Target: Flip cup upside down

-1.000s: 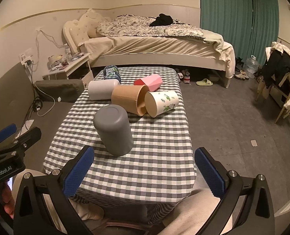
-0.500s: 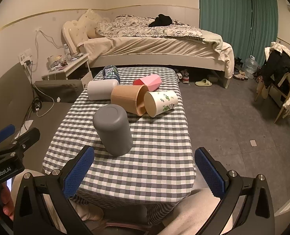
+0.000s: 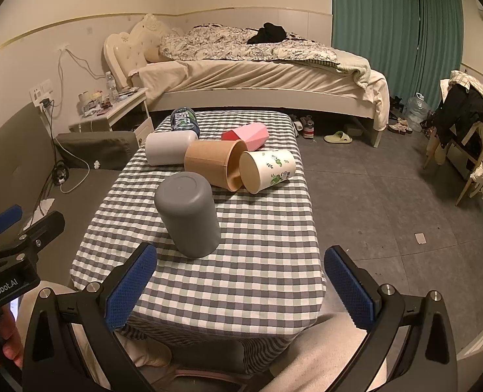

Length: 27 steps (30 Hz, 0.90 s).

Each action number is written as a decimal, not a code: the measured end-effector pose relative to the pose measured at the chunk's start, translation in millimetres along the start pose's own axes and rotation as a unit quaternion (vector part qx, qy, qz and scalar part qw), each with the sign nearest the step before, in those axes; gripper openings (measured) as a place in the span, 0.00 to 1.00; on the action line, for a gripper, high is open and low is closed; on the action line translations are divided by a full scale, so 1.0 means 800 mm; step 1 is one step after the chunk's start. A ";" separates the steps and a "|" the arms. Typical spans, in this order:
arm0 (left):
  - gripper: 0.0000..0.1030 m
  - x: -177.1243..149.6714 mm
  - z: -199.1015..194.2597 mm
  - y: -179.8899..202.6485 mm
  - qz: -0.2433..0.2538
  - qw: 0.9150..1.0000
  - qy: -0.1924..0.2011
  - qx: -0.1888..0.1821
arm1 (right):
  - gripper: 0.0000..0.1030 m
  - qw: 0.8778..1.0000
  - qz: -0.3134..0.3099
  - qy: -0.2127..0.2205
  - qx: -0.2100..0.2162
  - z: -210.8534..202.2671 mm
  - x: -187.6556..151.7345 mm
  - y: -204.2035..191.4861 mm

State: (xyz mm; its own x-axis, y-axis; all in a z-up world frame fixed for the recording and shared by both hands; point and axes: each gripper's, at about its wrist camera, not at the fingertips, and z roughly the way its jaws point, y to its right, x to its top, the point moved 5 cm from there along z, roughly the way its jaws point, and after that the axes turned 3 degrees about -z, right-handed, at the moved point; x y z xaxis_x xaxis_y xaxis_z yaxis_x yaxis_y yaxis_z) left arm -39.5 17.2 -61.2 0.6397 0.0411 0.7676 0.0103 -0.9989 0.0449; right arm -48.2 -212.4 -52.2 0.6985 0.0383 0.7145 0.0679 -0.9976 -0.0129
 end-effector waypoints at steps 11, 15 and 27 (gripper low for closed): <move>0.99 -0.002 -0.003 -0.001 -0.003 1.000 -0.001 0.001 | 1.00 1.000 0.001 0.000 0.000 -0.001 -0.002 0.000; 0.99 -0.001 -0.003 -0.002 -0.002 1.000 -0.001 0.001 | 1.00 1.000 0.001 0.000 0.000 -0.001 -0.002 0.000; 0.99 -0.003 -0.003 -0.004 -0.004 1.000 -0.004 0.002 | 1.00 1.000 0.001 -0.001 0.001 -0.001 -0.001 -0.001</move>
State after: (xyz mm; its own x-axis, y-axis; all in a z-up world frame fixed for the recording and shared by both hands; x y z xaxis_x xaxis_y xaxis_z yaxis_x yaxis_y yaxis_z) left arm -42.9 20.3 -62.0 0.6453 0.0497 0.7623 0.0182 -0.9986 0.0497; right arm -49.5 -211.3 -52.2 0.7006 0.0368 0.7126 0.0676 -0.9976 -0.0149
